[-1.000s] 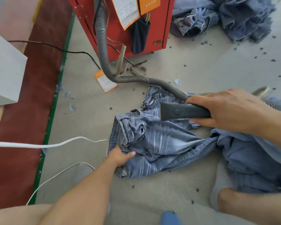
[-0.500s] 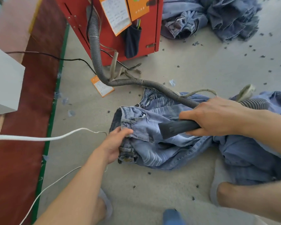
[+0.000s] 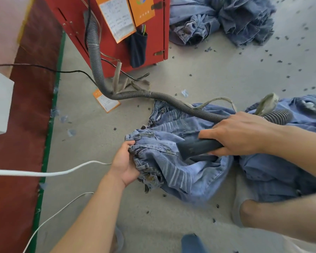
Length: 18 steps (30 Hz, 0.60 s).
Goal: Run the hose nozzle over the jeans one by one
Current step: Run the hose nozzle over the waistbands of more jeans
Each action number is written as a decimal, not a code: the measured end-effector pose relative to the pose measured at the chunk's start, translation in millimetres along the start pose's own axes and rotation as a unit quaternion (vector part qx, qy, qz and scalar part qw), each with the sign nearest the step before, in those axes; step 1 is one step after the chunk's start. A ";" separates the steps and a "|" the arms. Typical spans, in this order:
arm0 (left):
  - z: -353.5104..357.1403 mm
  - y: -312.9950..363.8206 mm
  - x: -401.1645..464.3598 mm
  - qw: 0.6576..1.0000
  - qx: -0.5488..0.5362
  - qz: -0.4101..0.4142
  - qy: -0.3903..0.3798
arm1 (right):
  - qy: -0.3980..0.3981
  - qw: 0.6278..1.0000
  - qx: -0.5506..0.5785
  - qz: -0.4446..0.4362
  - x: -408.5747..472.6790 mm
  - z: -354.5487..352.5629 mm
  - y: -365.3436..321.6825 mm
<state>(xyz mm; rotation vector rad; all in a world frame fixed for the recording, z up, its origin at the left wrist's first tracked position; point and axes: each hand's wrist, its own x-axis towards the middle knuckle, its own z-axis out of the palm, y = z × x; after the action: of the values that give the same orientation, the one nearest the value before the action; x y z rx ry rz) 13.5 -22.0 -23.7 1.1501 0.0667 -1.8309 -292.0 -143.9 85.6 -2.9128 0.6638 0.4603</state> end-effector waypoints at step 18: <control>9.0 -7.1 -1.4 0.998 -0.051 0.006 -0.048 | 0.041 0.999 0.029 0.005 23.3 -2.7 -15.2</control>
<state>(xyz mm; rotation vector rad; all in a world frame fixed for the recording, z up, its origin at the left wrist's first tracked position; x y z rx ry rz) 2.4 -21.4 -20.5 0.9878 0.0955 -1.8481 -264.6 -140.2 81.4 -2.8876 0.6912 0.3189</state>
